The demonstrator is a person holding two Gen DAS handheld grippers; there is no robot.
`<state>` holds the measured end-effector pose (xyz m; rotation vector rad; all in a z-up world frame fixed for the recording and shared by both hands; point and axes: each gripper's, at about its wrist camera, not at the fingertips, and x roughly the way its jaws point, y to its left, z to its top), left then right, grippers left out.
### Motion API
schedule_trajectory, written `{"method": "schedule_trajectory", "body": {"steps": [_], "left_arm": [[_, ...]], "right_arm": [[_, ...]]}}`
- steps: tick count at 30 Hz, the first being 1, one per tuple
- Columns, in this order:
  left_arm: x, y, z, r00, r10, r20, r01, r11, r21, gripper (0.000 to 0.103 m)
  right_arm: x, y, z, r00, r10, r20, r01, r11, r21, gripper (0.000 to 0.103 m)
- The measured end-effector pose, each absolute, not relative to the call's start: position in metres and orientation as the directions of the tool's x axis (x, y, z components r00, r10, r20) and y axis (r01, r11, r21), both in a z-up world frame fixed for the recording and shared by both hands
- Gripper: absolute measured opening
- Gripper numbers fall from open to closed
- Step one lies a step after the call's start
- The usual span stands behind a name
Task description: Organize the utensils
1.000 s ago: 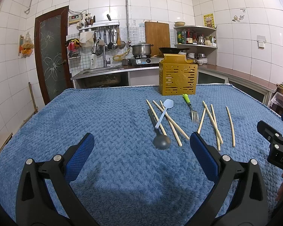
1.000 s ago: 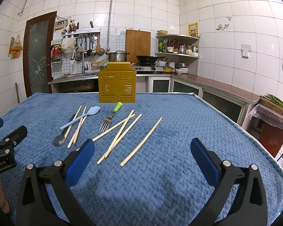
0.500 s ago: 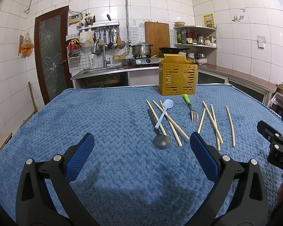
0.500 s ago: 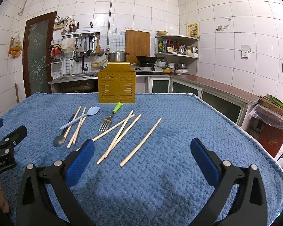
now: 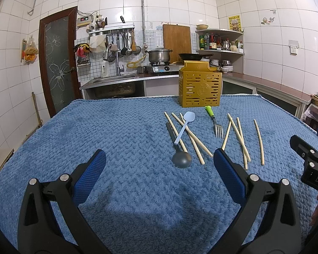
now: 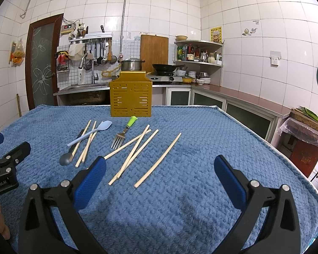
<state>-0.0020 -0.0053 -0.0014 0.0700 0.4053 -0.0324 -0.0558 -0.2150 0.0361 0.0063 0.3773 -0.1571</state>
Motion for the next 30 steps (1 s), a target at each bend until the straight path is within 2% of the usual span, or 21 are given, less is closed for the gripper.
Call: {"method": "schedule_trajectory", "body": {"steps": [18, 30], "left_arm": [[-0.0062, -0.0048, -0.0001, 0.928, -0.004, -0.373, 0.032, 0.997, 0.069, 0.098], [-0.0022, -0.0032, -0.0023, 0.917, 0.011, -0.398, 0.024, 0.996, 0.082, 0.098]], "right_arm": [[-0.0611, -0.2166, 0.0387, 0.928, -0.151, -0.341, 0.153, 0.988, -0.022, 0.099], [-0.0637, -0.2214, 0.0399, 0.932, -0.118, -0.343, 0.13, 0.991, 0.014, 0.099]]}}
